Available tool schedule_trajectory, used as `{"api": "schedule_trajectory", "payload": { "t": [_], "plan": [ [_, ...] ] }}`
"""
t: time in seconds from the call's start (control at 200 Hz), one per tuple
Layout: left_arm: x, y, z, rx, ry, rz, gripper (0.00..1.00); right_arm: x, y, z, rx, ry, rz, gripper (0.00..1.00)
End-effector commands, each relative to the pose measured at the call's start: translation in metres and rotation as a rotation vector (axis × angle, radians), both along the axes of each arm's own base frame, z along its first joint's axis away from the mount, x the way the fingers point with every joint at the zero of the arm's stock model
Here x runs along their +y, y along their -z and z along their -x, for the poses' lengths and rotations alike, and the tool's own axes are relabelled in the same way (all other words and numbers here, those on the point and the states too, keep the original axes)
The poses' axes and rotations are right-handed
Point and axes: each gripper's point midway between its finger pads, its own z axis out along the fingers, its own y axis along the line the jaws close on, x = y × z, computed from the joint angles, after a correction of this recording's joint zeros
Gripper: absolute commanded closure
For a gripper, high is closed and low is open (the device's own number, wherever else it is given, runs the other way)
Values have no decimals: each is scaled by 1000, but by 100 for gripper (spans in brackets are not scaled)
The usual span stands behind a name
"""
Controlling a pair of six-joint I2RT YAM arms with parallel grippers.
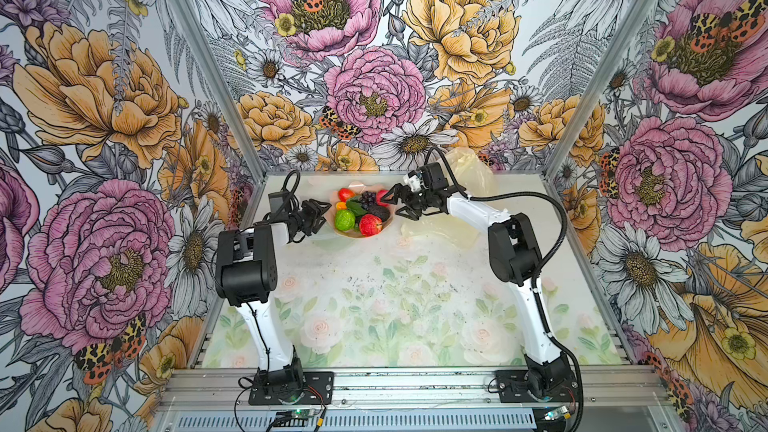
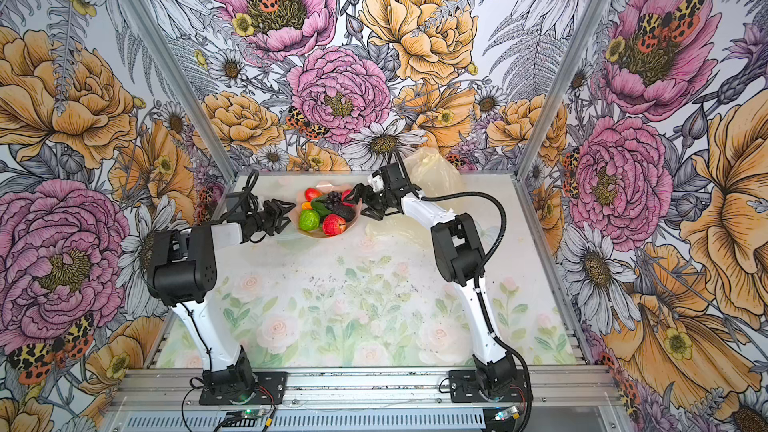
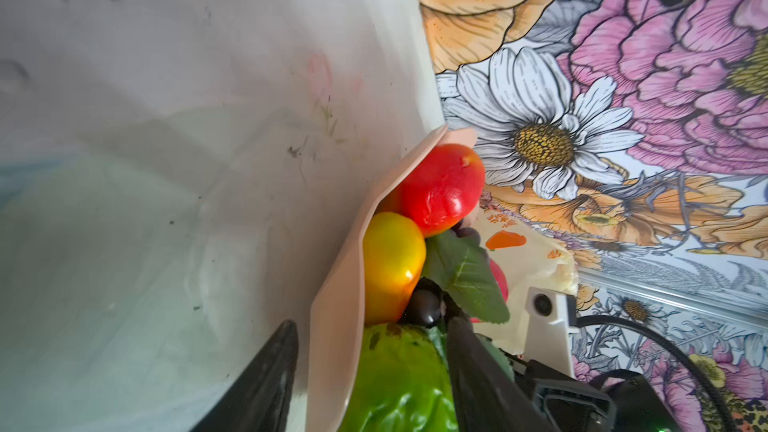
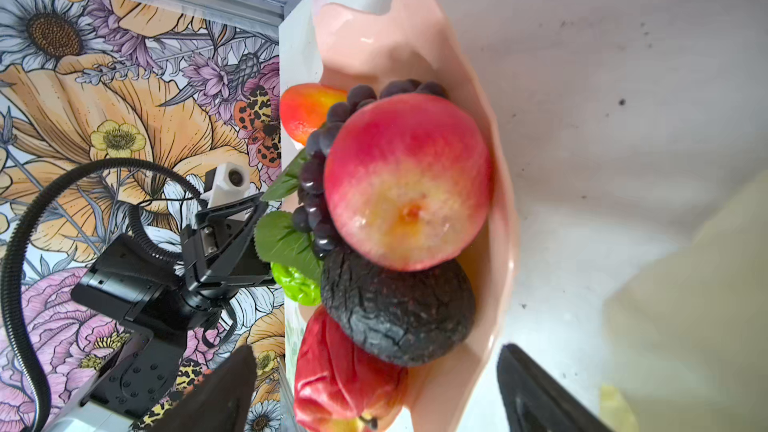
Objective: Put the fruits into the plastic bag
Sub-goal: 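Close both grippers on the pink plate rims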
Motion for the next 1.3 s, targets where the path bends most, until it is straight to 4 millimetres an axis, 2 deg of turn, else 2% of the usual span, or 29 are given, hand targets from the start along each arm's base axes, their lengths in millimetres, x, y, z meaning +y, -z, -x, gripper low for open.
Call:
{"api": "schedule_trajectory", "payload": {
  "t": [0.0, 0.11, 0.285, 0.575, 0.816, 1.096, 1.291],
  "plan": [
    [1, -12, 3, -19, 40, -68, 44, -13, -17, -1, -71, 9, 18, 10],
    [4, -11, 3, -15, 34, -79, 47, -21, -13, 4, -68, 11, 35, 14],
    [2, -10, -2, -17, 39, -78, 50, -25, -1, 6, -50, 5, 44, 26],
    [0, -12, -6, -15, 48, -98, 59, -18, 11, -5, -32, -2, 28, 48],
    [-1, -10, -9, -10, 51, -102, 65, -14, 22, -14, -20, 7, 30, 52],
    [-3, -9, -11, -6, 56, -111, 67, -11, 37, -19, 8, 6, 41, 57],
    [-4, -7, -11, 0, 68, -120, 70, -7, 43, -20, 19, 0, 38, 64]
  ]
}}
